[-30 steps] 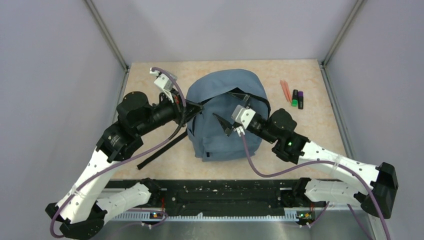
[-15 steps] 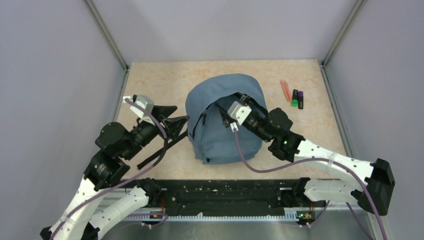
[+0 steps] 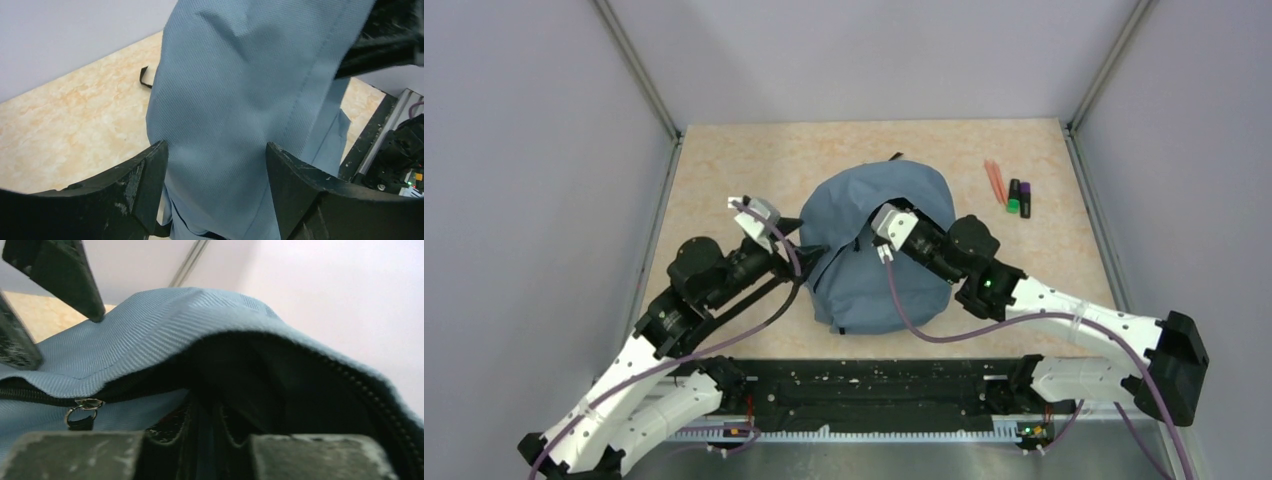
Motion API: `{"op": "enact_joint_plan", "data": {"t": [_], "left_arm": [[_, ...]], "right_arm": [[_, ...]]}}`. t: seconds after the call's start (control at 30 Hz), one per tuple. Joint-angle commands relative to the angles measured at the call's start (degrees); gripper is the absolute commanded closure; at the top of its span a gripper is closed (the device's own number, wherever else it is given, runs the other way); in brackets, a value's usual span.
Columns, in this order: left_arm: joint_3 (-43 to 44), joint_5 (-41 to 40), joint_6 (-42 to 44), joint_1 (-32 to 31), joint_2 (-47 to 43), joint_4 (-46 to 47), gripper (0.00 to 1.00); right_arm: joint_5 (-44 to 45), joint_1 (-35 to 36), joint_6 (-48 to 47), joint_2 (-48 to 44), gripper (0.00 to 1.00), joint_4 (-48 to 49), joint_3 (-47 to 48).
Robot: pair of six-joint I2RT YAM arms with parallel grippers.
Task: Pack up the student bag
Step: Zip the student bag at the center of the board.
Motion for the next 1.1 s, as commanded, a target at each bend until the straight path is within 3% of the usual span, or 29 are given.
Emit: {"op": "enact_joint_plan", "data": {"t": [0.0, 0.27, 0.5, 0.6, 0.63, 0.73, 0.87, 0.9, 1.07], "left_arm": [[-4.35, 6.26, 1.54, -0.13, -5.58, 4.43, 0.24], [-4.59, 10.03, 3.1, -0.55, -5.31, 2.49, 0.23], [0.48, 0.44, 7.04, -3.7, 1.12, -0.84, 0.15], [2.23, -8.32, 9.29, -7.63, 3.29, -1.12, 0.13], [2.8, -11.46, 10.41, -8.94, 3.9, -1.67, 0.16], [4.19, -17.37, 12.85, -11.48, 5.3, -2.06, 0.52], [5.17, -20.33, 12.72, -12.38, 6.04, -2.45, 0.93], [5.17, -20.88, 12.03, -12.39, 5.81, -2.02, 1.0], [6.27, -21.12, 5.67, -12.39, 5.07, -0.77, 1.0]], "right_arm": [[0.73, 0.38, -0.09, 0.18, 0.97, 3.34, 1.8], [3.81, 0.32, 0.11, 1.46, 1.0, 4.0, 3.26], [3.67, 0.35, 0.47, 1.95, 1.0, 3.48, 3.94], [3.54, 0.39, 0.54, 2.14, 1.0, 3.42, 4.05], [3.42, 0.41, 0.56, 2.19, 1.0, 3.37, 4.01], [3.7, 0.34, 1.51, 1.94, 1.0, 3.01, 4.18], [3.55, 0.39, 7.16, 0.22, 1.0, -1.24, 5.04], [3.34, 0.38, 9.67, -0.56, 0.95, -3.0, 5.22], [-1.66, 0.32, 23.87, -6.93, 0.62, -11.81, 3.03]]}}
